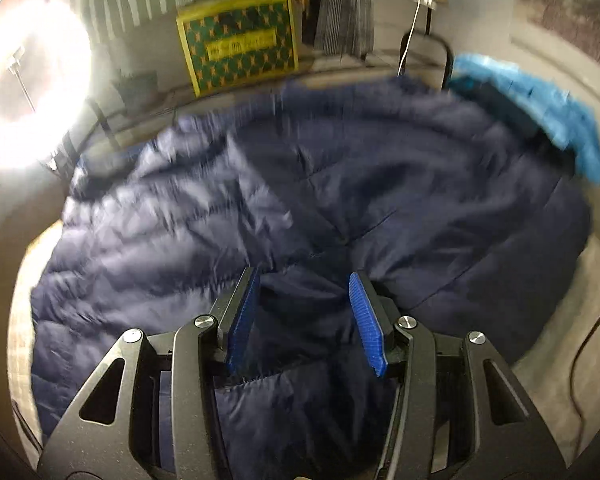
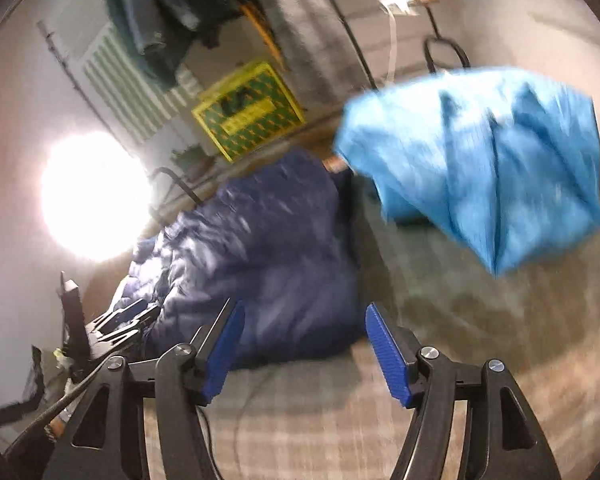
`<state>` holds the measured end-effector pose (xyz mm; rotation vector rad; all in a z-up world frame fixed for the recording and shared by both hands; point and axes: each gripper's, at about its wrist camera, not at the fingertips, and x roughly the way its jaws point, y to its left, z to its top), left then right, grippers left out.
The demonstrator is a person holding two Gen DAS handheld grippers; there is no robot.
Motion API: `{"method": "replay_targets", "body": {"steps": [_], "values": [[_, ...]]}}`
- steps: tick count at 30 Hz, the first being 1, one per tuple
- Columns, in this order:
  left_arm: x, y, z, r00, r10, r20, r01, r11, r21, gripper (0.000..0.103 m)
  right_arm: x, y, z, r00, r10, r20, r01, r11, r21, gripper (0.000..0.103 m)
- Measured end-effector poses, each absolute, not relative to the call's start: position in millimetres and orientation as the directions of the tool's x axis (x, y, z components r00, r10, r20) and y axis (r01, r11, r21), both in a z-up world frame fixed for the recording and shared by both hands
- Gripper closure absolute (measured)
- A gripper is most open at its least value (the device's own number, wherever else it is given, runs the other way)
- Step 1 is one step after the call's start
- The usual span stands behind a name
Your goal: Fold large clothes
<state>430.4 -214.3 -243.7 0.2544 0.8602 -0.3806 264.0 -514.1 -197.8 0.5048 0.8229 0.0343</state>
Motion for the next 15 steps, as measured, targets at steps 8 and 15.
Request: {"method": "replay_targets", "body": {"steps": [8, 15], "values": [[428.7, -209.0, -239.3, 0.567, -0.253, -0.784, 0.424, 0.905, 0.015, 0.053, 291.8, -517.2, -272.7, 0.617, 0.296, -0.729, 0.225, 0.822, 0.524, 0.032], [465.6, -199.9, -187.4, 0.717, -0.2, -0.668, 0.282, 0.959, 0.015, 0.053, 306.1, -521.1, -291.5, 0.674, 0.333, -0.66, 0.248, 0.739, 0.626, 0.021]]}}
